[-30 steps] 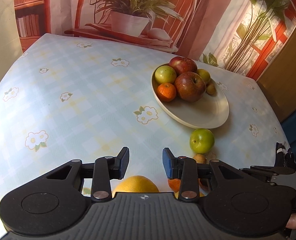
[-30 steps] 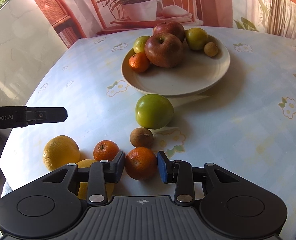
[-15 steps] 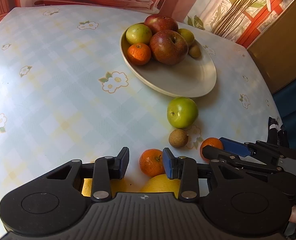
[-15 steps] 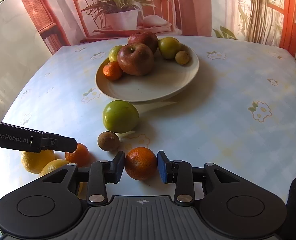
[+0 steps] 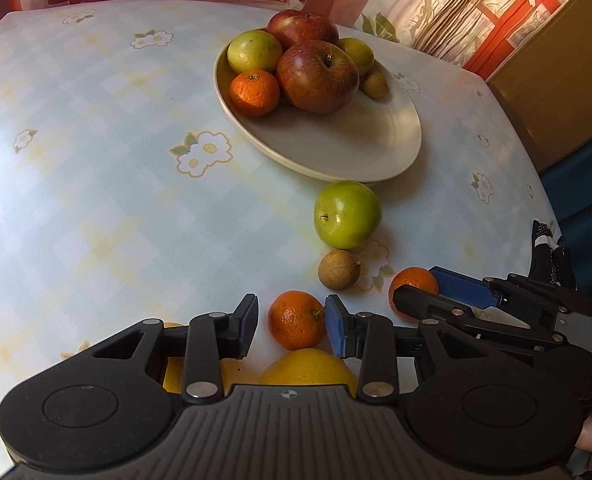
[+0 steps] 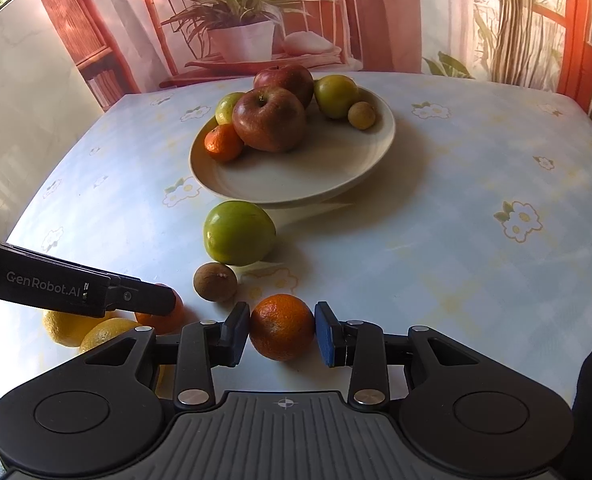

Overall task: Organize fruits
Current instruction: 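Close right gripper on a tangerine while left gripper grasps another tangerine, then carry both tangerines onto the cream plate with both grippers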

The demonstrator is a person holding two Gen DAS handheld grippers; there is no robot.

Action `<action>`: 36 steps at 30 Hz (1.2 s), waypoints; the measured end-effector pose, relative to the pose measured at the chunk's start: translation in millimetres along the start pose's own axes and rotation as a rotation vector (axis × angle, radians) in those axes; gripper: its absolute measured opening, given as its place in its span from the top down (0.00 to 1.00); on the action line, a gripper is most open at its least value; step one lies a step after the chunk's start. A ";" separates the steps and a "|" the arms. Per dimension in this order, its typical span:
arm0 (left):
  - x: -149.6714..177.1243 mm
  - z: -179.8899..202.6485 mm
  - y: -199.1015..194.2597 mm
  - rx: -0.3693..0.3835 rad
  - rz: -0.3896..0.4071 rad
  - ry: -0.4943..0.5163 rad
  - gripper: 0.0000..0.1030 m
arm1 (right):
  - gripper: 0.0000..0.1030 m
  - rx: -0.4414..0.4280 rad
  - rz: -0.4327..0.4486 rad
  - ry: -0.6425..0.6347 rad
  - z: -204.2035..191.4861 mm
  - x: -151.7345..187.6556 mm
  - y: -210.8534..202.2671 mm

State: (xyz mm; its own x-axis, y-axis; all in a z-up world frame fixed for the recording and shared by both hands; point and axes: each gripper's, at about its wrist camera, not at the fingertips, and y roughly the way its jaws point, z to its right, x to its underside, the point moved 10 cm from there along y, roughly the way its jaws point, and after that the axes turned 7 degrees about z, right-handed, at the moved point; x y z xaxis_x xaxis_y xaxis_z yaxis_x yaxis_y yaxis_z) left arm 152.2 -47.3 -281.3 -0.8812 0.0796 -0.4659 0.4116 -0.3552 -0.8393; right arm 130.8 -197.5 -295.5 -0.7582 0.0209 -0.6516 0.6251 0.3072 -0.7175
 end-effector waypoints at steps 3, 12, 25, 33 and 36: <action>-0.3 2.0 1.5 -0.002 -0.005 0.014 0.62 | 0.69 0.000 0.000 0.000 0.1 0.0 0.0; 0.6 5.3 9.3 -0.058 -0.016 0.105 0.62 | 0.69 0.000 0.000 0.003 0.8 0.2 -0.5; -10.7 4.8 -7.8 -0.063 0.061 0.143 0.65 | 0.69 -0.002 0.007 0.015 3.4 -0.2 -2.4; -30.5 3.8 -21.5 -0.080 0.131 0.169 0.65 | 0.69 0.002 0.023 0.024 5.3 -5.2 -5.9; -37.1 1.9 -23.7 -0.080 0.147 0.158 0.65 | 0.69 0.005 0.032 0.028 8.4 -8.4 -7.5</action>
State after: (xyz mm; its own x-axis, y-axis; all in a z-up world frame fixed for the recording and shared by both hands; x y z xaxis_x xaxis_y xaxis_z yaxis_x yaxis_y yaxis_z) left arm 174.7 -43.5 -243.6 -0.7657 0.1792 -0.6177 0.5557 -0.2990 -0.7757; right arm 134.1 -207.9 -286.7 -0.7425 0.0572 -0.6674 0.6502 0.3009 -0.6976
